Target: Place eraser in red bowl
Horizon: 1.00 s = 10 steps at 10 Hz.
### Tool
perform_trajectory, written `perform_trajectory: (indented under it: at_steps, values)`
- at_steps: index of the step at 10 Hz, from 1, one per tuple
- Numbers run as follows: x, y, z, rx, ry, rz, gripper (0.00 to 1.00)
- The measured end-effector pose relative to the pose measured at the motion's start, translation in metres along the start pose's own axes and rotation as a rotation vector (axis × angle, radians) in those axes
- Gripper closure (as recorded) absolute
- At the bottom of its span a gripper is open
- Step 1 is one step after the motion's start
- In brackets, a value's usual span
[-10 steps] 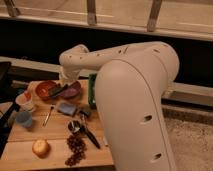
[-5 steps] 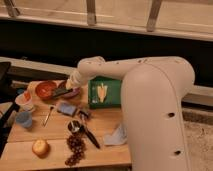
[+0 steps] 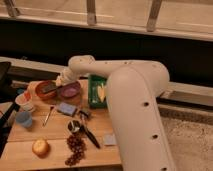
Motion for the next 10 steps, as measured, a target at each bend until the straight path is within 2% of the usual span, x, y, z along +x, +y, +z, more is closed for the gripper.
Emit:
perform_trajectory:
  at_steps: [3,5,7,8,10]
  values:
    - [-0.022,-0.006,0.021,0.032,0.031,-0.052,0.82]
    - [-0.034,-0.005,0.034,0.05,0.046,-0.088,0.65]
    - [-0.044,-0.01,0.043,0.048,0.042,-0.094,0.45]
    - [-0.047,-0.005,0.05,0.03,0.044,-0.103,0.32]
    - [-0.045,-0.001,0.051,-0.005,0.046,-0.107,0.21]
